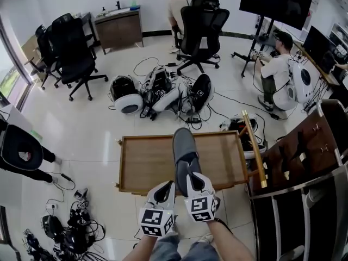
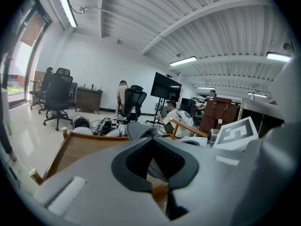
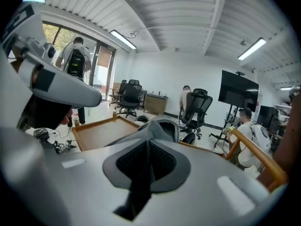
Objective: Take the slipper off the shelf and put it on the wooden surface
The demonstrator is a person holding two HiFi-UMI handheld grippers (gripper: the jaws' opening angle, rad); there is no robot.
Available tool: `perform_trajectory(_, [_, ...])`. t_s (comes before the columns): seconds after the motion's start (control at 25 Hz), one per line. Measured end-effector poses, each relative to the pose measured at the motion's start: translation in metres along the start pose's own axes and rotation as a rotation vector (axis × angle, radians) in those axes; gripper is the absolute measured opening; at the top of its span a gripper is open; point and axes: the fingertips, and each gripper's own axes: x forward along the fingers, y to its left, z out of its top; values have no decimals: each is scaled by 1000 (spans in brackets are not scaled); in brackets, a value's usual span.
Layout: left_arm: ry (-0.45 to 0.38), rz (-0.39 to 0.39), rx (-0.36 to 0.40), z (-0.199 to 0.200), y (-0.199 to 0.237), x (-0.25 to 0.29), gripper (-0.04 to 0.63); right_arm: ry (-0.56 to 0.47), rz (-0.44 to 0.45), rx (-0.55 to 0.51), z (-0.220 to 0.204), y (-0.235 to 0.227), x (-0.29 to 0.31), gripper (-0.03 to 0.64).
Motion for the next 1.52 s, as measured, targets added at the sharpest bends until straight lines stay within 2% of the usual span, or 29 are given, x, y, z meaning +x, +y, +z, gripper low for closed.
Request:
perform_trajectory(0.28, [45,14,-1,-10,61,24,3,50,9,48,-16,18,68,25])
perform_trajectory(0.36, [54,5,2,-11,66,33,3,74,21,71,-25,22,77,83])
perform_trajectory(0.72, [74,-33,-11,-8,72,47,3,97,-2,118,-25,19,78,86])
perform_trajectory(0.88, [72,-57,-6,-3,62,48,3,89,-22,134,-14,14,68,81])
perform_trajectory(1.0, [68,-76,-6,3,53,45,3,64,-39,186,4,9,52,70])
perform_trajectory(1.16, [60,-116,7,17,34,40,3,26,-75,239,29,-3,23,30])
perform_trajectory(1.28, [53,-160,27,26,9,37,3,-11,-108,253,47,-15,-7,0])
perform_trajectory(1.52, [30,-255,58,38,-59,32,3,-97,-204,254,70,-50,-84,0])
